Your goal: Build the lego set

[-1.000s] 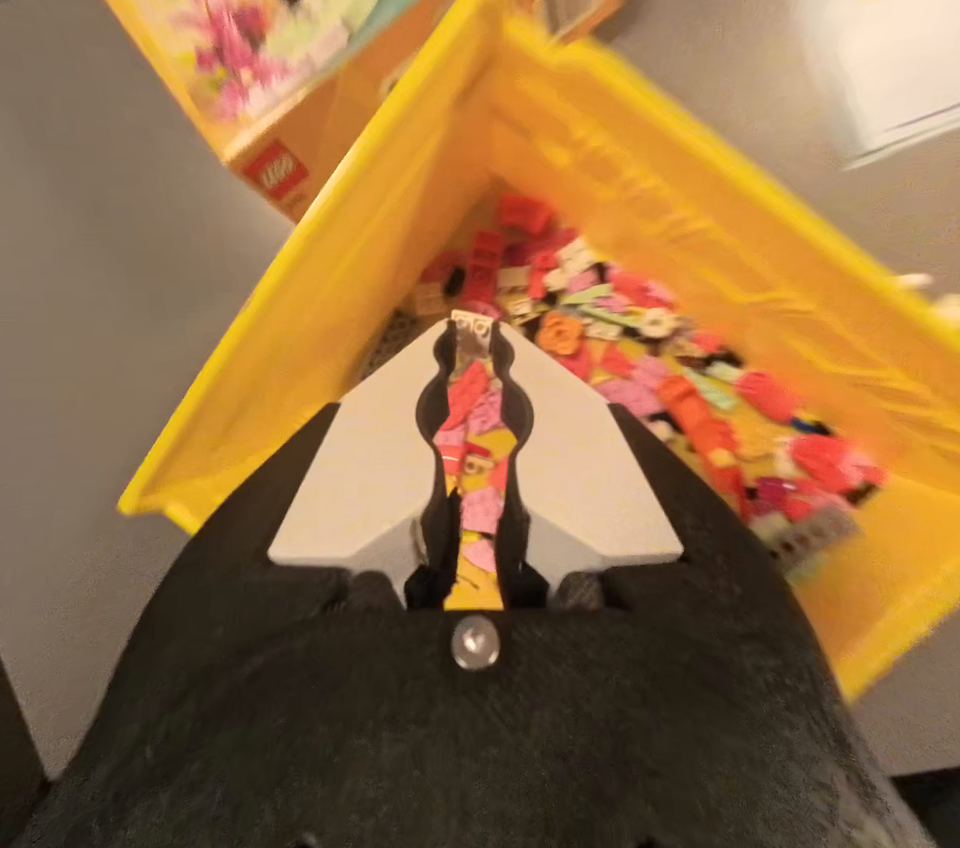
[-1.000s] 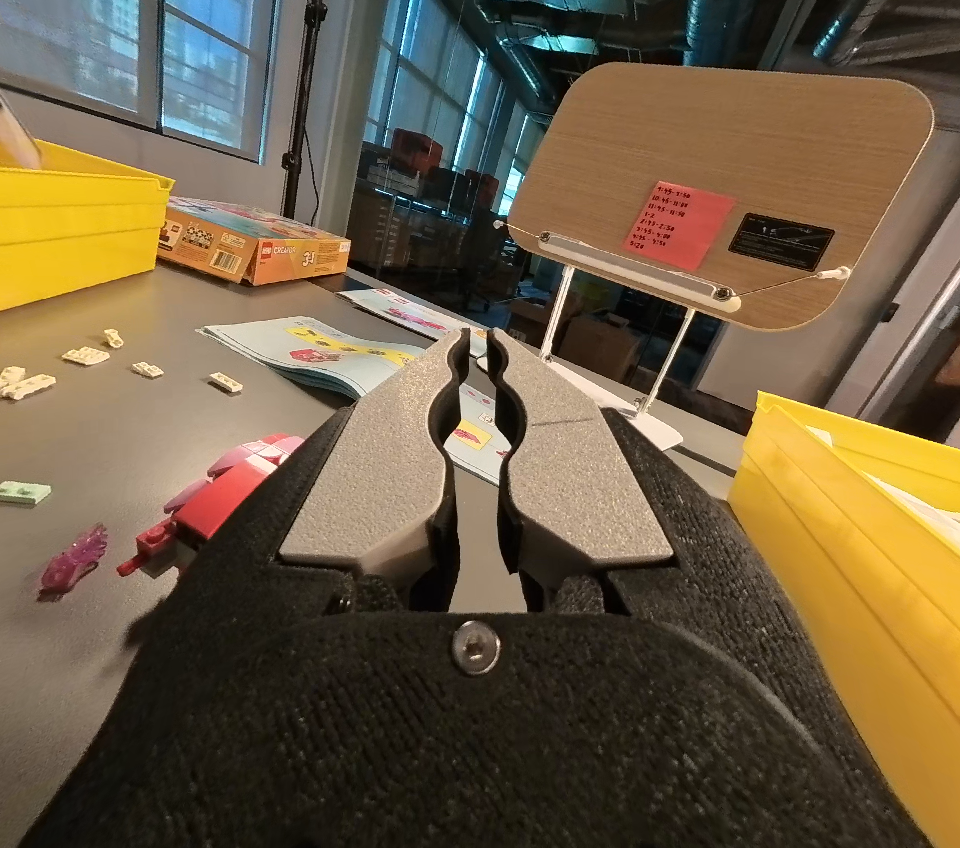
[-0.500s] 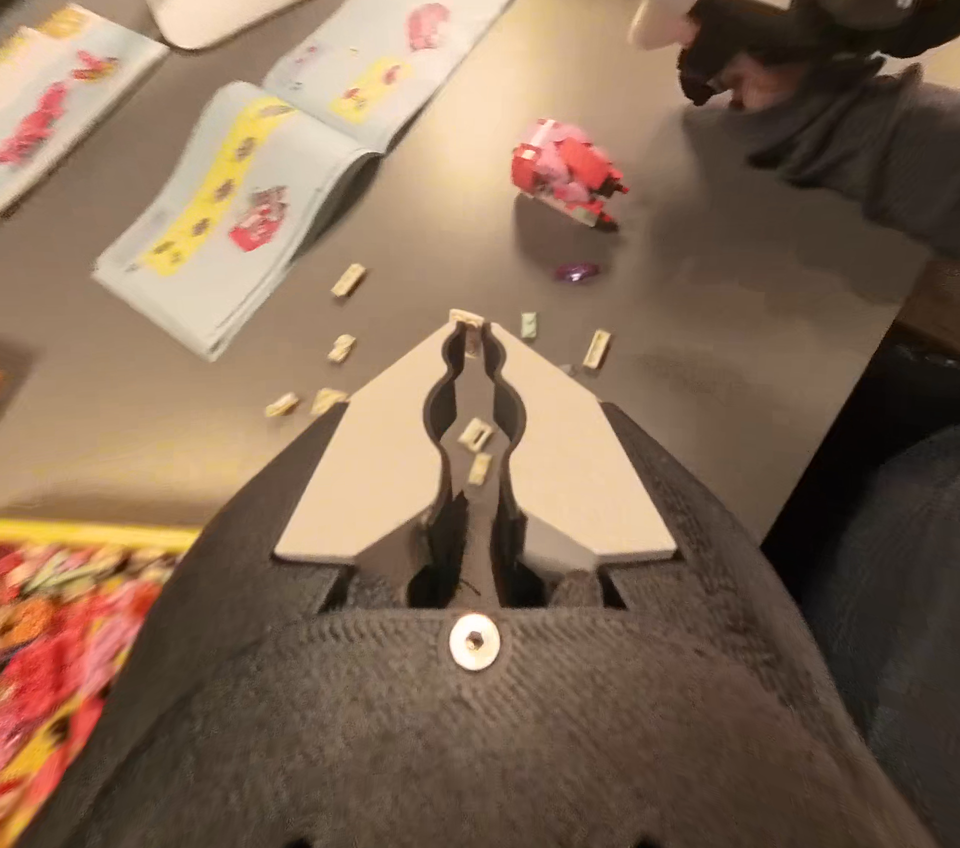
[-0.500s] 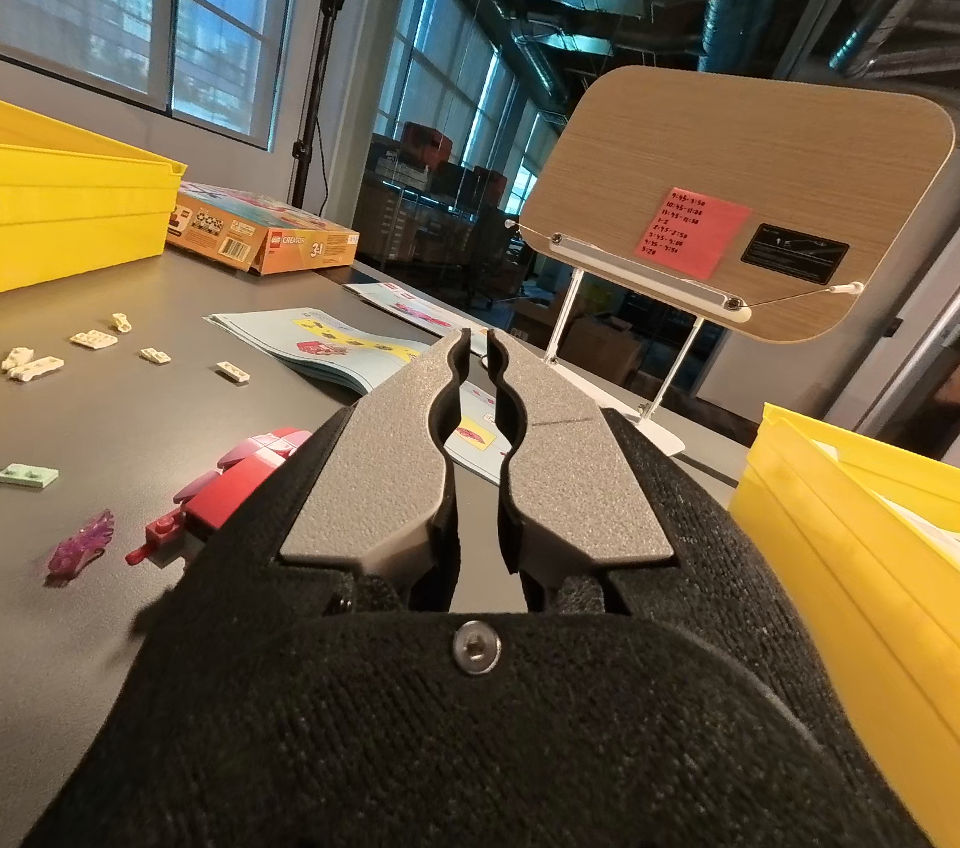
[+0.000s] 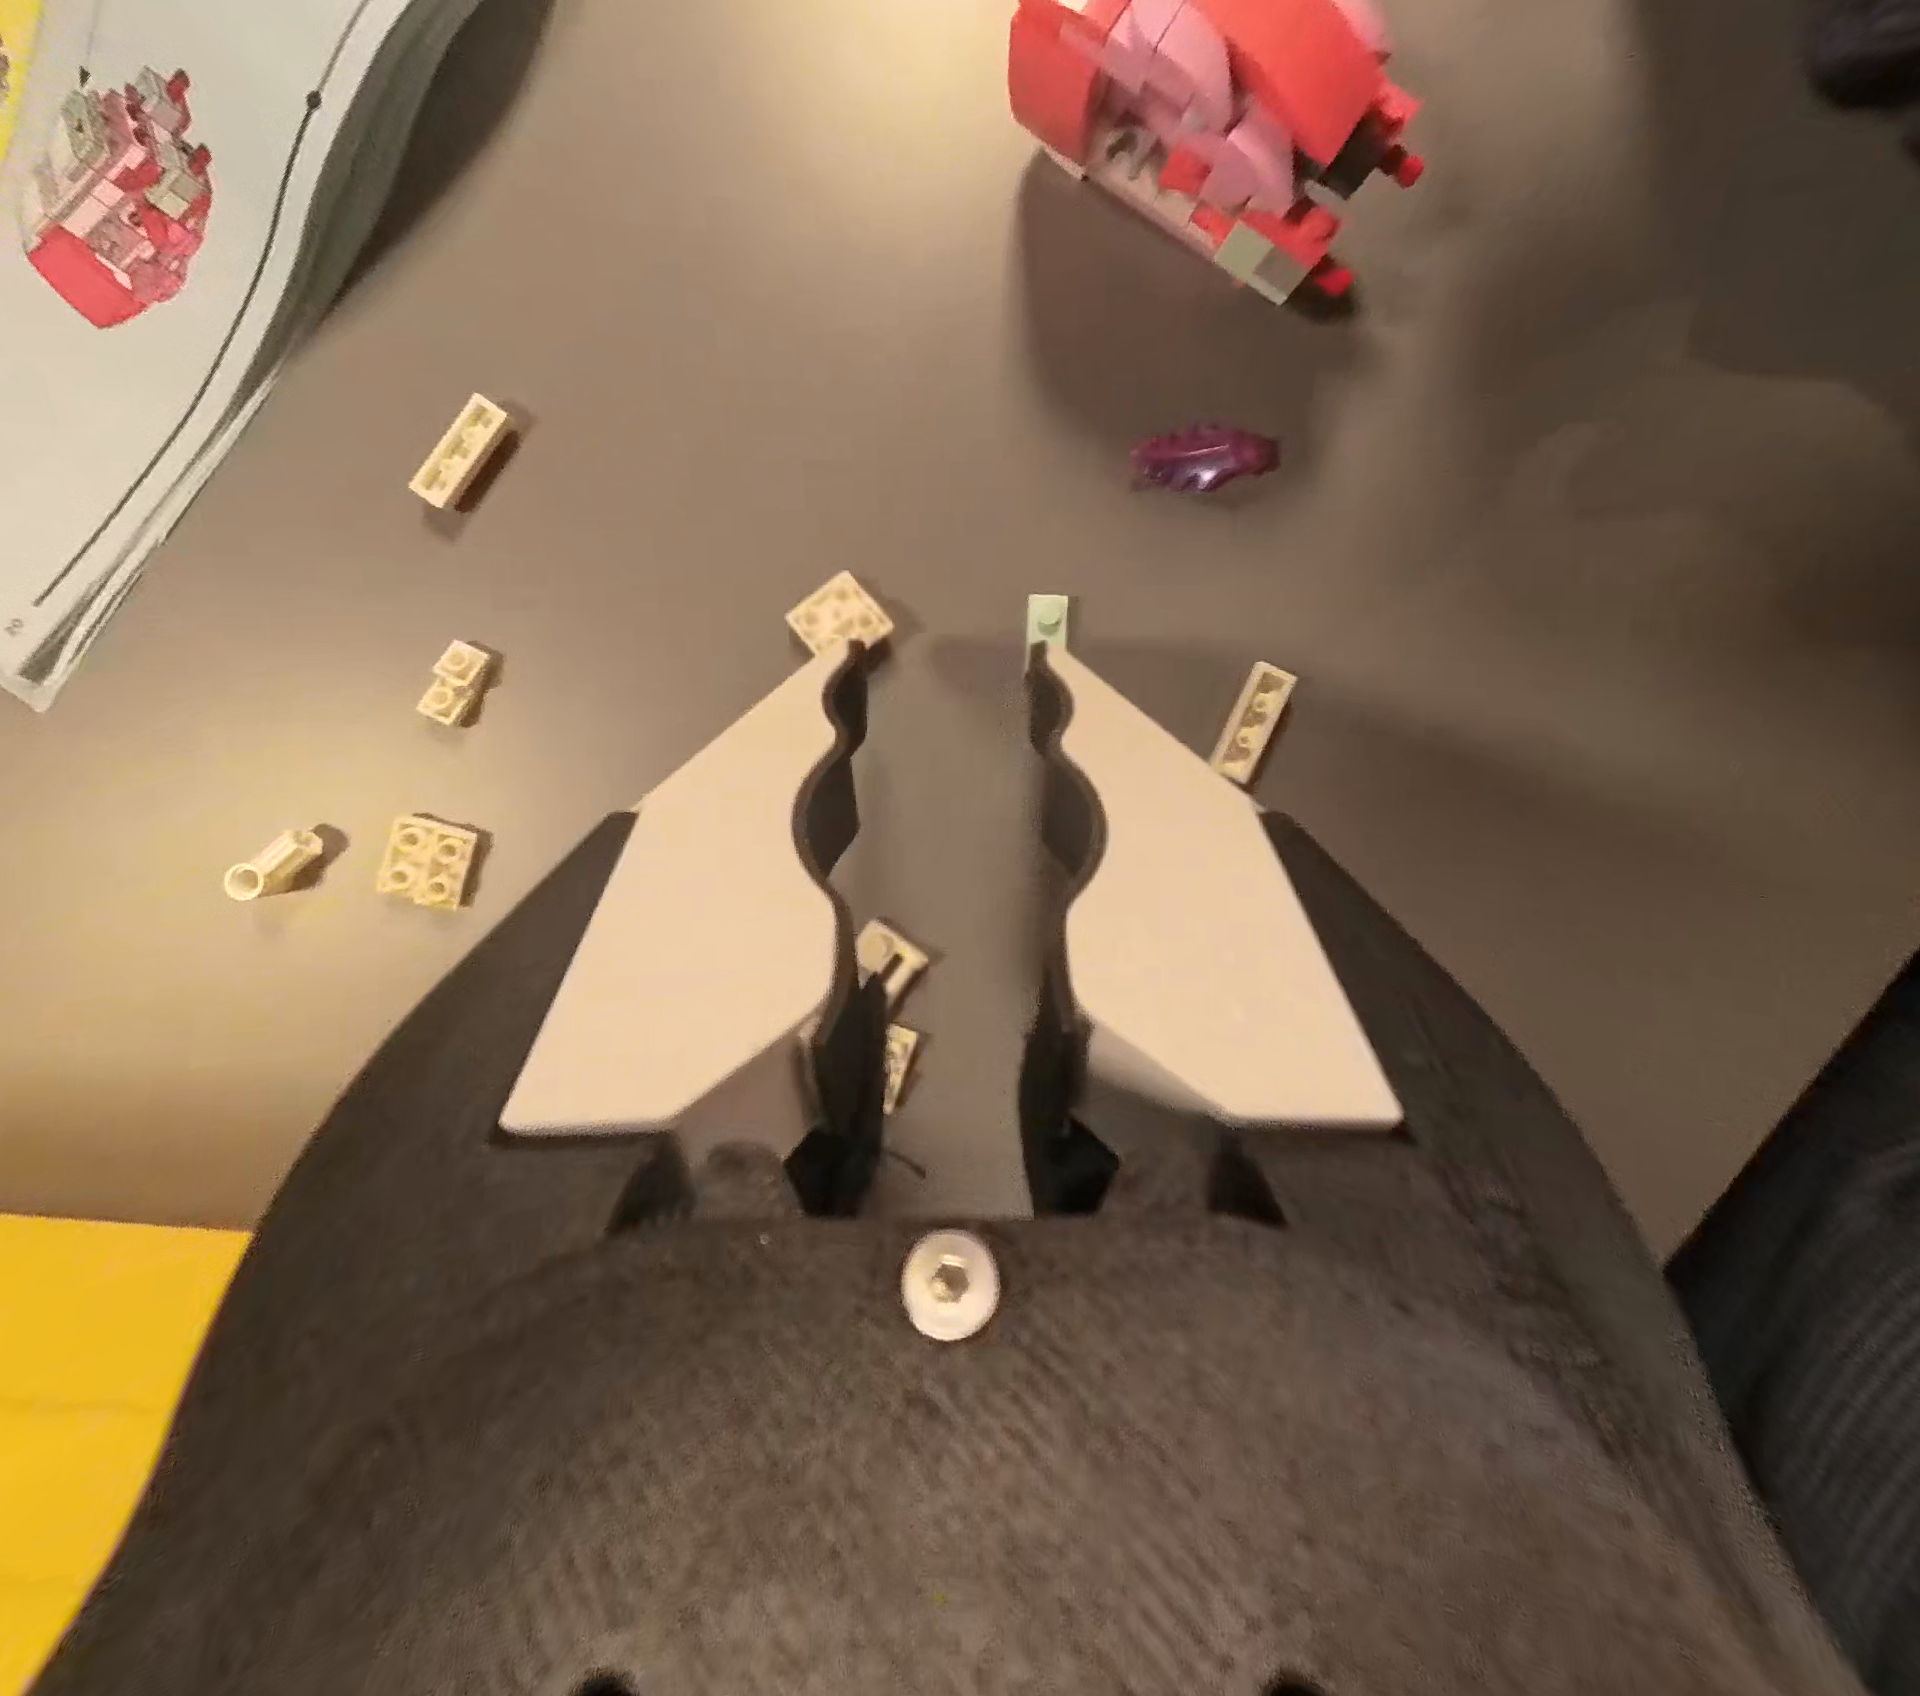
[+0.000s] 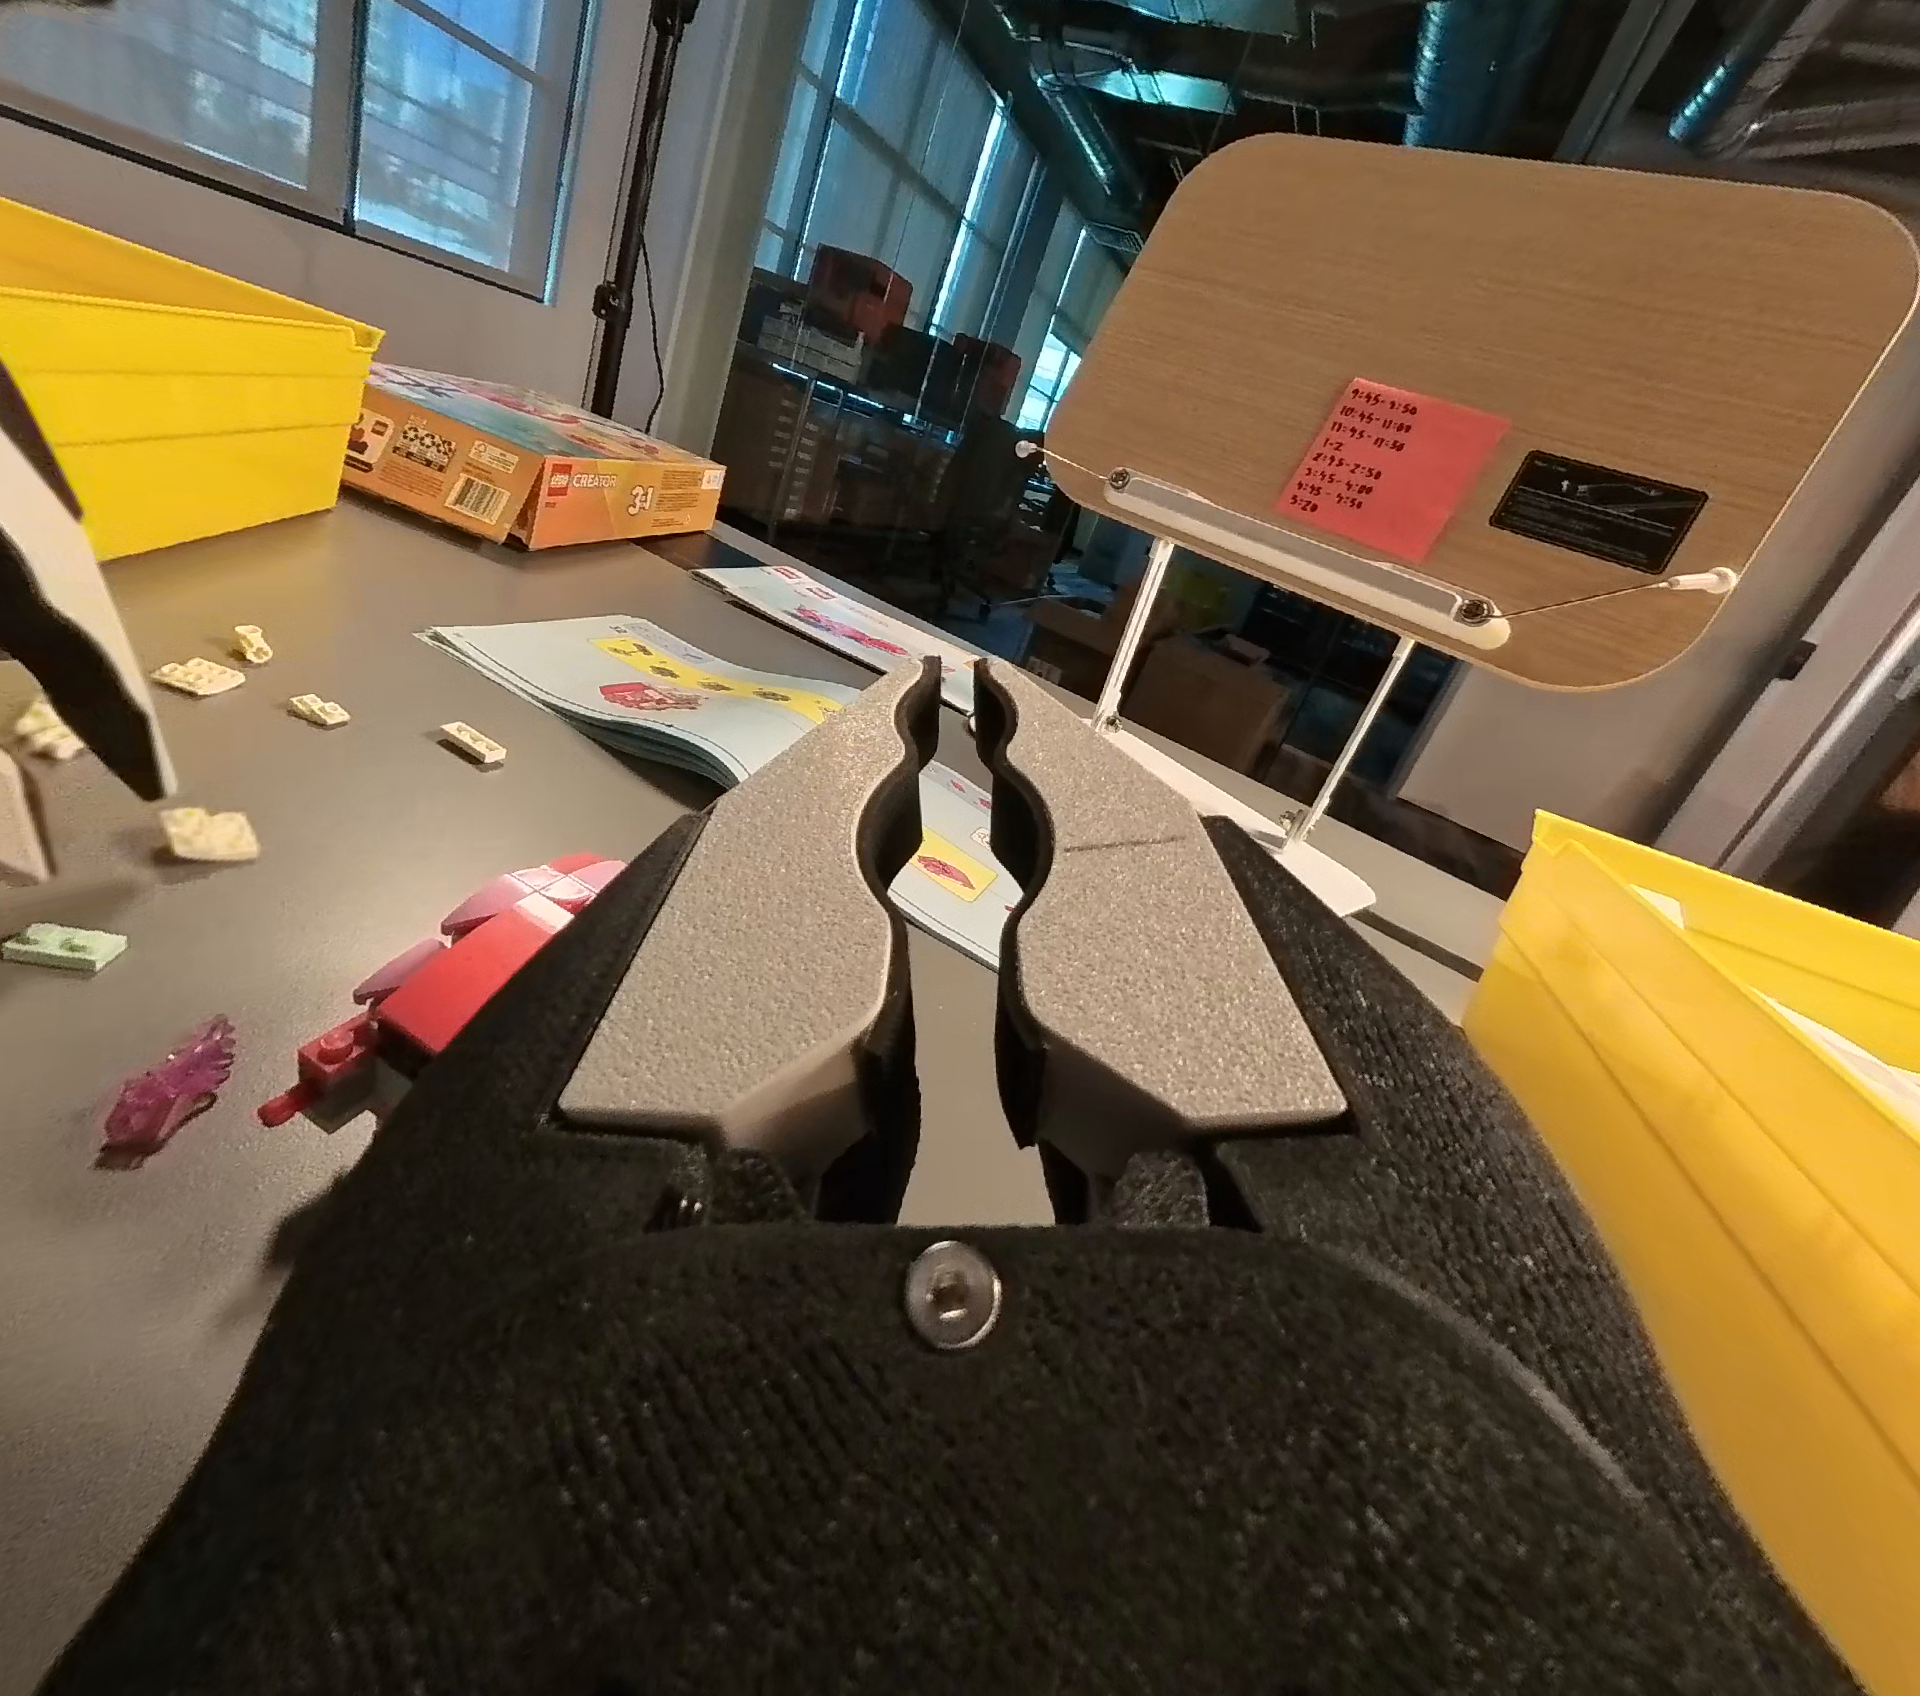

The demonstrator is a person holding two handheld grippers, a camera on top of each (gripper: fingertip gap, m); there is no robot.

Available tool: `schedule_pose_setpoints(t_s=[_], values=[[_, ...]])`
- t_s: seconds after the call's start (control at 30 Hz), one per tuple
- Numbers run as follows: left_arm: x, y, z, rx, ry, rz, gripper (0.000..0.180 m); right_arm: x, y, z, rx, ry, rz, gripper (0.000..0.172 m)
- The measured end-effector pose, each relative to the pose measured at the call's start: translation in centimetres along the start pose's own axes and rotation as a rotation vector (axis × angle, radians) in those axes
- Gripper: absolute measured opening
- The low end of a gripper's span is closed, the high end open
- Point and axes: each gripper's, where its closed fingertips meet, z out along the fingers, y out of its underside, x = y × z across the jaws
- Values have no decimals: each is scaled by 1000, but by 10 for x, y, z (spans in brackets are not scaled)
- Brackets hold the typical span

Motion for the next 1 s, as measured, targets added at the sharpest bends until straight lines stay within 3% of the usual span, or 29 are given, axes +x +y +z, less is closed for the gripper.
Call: schedule_pose_setpoints(t_s=[0.1,0.23,0.37,0.47,0.57,0.67,0.8,1.0], values=[[5,-9,-18,91,27,-19,31,1,0,0,1,5,0,4],[-1,-26,-90,329,15,-62,31,2,-1,-2,7,13,6,4],[-69,-6,-175,475,-183,-201,33,0,-1,0,6,2,1,4],[-125,32,-209,420,-306,-319,42,-3,-1,1,4,-13,-11,4],[-154,69,-212,281,-321,-384,47,-5,-1,1,4,-16,-20,4],[-151,91,-193,161,-167,-412,39,-3,0,1,1,-13,-12,4],[-131,99,-167,93,63,-408,24,-1,0,1,0,-6,2,4],[-135,110,-148,11,78,-376,23,1,2,1,-7,2,0,4]])
